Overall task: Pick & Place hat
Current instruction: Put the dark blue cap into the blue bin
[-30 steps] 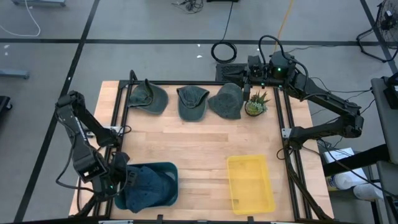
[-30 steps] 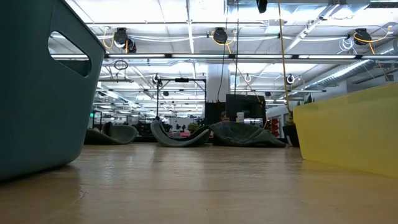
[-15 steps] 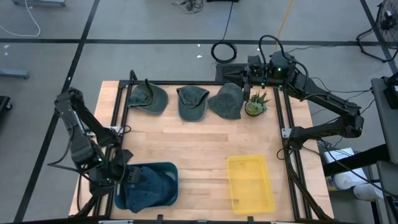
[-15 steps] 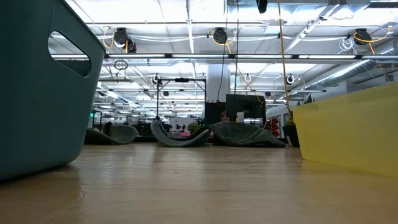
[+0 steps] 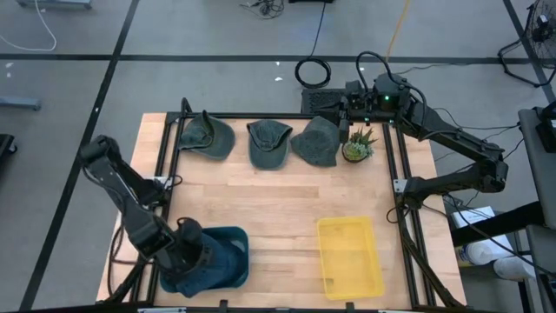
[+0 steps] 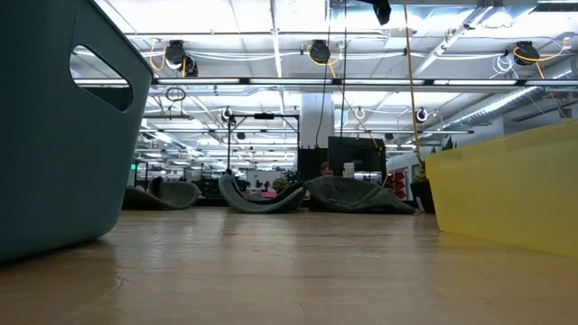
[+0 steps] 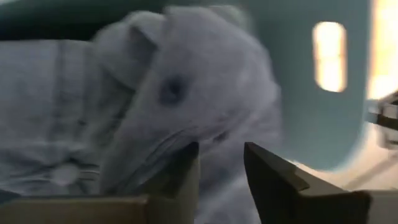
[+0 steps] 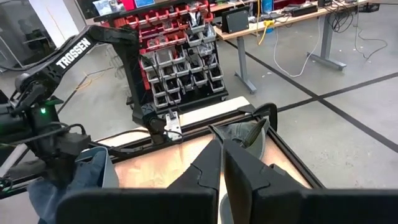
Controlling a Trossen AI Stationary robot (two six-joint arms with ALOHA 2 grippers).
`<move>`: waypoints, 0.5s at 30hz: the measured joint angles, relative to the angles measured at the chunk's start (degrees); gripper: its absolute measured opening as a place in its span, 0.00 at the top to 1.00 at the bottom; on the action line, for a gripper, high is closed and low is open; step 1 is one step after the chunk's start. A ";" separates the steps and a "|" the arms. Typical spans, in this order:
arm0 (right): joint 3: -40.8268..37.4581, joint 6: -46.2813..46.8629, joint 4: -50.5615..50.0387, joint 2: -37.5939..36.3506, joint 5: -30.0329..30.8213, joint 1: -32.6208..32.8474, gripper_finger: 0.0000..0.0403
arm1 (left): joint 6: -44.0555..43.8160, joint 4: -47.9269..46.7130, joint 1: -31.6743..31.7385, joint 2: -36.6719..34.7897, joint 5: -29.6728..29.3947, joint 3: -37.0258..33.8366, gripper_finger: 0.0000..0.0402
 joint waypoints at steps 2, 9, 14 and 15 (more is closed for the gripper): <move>0.00 -0.01 -0.07 0.00 0.02 0.00 0.98 | -0.15 -2.07 0.00 1.38 1.32 0.00 0.70; 0.00 -0.02 -0.21 0.00 0.02 -0.01 0.98 | -0.30 -7.11 0.00 6.03 6.14 0.00 0.77; 0.00 -0.04 -0.21 0.00 0.02 0.00 0.98 | -0.78 -8.78 0.00 9.89 6.97 0.00 0.80; 0.00 -0.04 -0.23 0.00 0.02 -0.01 0.98 | -0.75 -8.86 0.00 10.77 6.97 0.00 0.80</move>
